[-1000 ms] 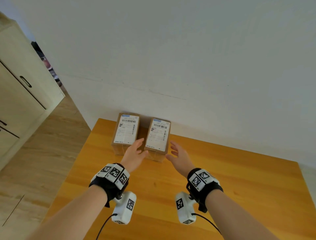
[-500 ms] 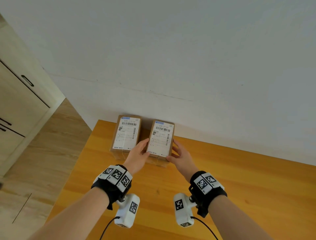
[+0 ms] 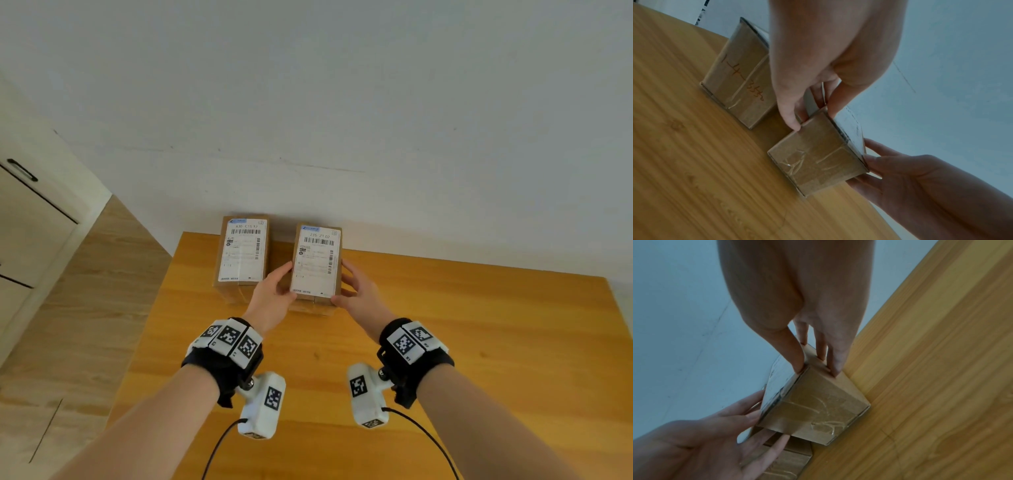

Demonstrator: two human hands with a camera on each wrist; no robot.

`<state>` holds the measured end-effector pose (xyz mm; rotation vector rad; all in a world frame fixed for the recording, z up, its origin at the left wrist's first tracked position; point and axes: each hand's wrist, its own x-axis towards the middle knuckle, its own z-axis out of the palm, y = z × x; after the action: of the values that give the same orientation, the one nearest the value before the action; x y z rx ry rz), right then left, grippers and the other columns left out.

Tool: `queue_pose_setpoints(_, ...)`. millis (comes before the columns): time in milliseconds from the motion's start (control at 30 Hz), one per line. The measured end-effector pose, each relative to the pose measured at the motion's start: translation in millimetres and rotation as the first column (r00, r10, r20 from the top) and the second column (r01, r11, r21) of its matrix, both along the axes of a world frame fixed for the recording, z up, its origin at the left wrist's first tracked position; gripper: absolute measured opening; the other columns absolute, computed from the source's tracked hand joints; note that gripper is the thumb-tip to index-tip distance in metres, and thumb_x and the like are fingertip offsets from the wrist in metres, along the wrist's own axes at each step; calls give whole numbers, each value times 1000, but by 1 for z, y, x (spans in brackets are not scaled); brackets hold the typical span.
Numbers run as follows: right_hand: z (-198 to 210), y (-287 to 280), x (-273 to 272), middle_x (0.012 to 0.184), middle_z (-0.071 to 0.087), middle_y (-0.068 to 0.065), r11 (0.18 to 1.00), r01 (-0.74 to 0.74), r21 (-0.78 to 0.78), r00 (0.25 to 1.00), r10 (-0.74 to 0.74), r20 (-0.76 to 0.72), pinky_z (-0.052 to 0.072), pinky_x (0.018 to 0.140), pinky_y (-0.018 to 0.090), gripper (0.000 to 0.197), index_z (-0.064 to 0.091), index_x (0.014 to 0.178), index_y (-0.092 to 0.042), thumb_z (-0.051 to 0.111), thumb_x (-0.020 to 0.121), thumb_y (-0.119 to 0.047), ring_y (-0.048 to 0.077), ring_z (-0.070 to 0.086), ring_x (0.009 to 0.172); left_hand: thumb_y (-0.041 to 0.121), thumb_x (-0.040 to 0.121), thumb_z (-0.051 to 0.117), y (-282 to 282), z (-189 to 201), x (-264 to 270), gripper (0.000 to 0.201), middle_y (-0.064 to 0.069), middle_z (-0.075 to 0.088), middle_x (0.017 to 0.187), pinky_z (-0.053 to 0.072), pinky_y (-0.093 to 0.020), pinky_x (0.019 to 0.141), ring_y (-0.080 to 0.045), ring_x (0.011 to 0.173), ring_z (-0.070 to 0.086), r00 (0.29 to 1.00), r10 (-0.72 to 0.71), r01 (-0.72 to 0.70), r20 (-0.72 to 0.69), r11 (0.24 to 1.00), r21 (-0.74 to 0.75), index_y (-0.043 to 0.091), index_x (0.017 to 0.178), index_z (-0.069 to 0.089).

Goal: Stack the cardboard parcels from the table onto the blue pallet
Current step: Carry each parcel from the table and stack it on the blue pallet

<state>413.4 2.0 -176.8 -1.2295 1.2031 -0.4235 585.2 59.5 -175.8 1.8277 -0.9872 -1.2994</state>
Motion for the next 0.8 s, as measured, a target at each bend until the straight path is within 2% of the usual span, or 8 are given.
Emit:
queue_pose_setpoints(67, 10, 6, -4, 142, 45, 4, 999, 35, -9, 999, -35, -2, 48, 98, 44, 83, 26, 147, -28, 62, 82, 8, 22, 49, 125, -1, 89, 56, 4, 7, -3, 66, 2, 47, 141, 44, -34, 103, -12, 126, 47, 1000, -22, 22, -1, 999, -46, 21, 145, 30)
queue_pose_setpoints(167, 25, 20, -10, 140, 47, 5, 996, 91, -26, 996, -90, 19, 50, 96, 43, 84, 28, 146, -27, 61, 80, 11, 22, 51, 123, -2, 87, 58, 14, 22, -8, 67, 10, 45, 139, 41, -26, 103, -5, 125, 44, 997, -72, 71, -6, 991, -116, 20, 145, 33)
queue_pose_setpoints(300, 46, 42, -18, 137, 50, 5, 986, 158, -53, 987, -156, 42, 51, 95, 44, 82, 32, 144, -29, 63, 79, 11, 22, 53, 121, -3, 85, 60, 30, 45, -10, 68, 3, 47, 141, 46, -36, 102, -12, 125, 49, 991, -129, 124, -16, 975, -185, 20, 144, 36)
queue_pose_setpoints(500, 72, 88, -31, 133, 52, 3, 962, 251, -107, 967, -244, 76, 49, 97, 47, 79, 36, 141, -31, 61, 80, 11, 21, 51, 122, -3, 84, 62, 57, 70, -20, 67, 1, 48, 139, 44, -28, 101, -13, 127, 46, 976, -218, 209, -6, 943, -260, 16, 142, 37)
queue_pose_setpoints(667, 89, 125, -52, 129, 52, 1, 926, 349, -142, 937, -340, 82, 50, 95, 40, 77, 35, 142, -30, 59, 81, 13, 18, 52, 118, -4, 81, 65, 78, 80, -37, 69, -1, 48, 139, 41, -16, 93, -12, 129, 43, 947, -321, 303, -12, 905, -300, 14, 141, 38)
queue_pose_setpoints(733, 92, 139, -59, 132, 52, 2, 913, 381, -146, 925, -375, 66, 49, 97, 43, 78, 35, 143, -30, 60, 81, 11, 18, 51, 121, -5, 80, 65, 85, 82, -45, 69, -2, 48, 139, 42, -13, 90, -12, 131, 42, 934, -358, 342, 6, 887, -311, 13, 141, 38)
queue_pose_setpoints(800, 92, 155, -68, 133, 52, 3, 900, 409, -150, 913, -406, 46, 49, 98, 46, 78, 35, 143, -30, 61, 81, 10, 20, 51, 122, -7, 79, 66, 92, 83, -54, 70, -2, 48, 139, 43, -15, 93, -12, 131, 42, 922, -387, 368, -6, 880, -301, 13, 141, 38)
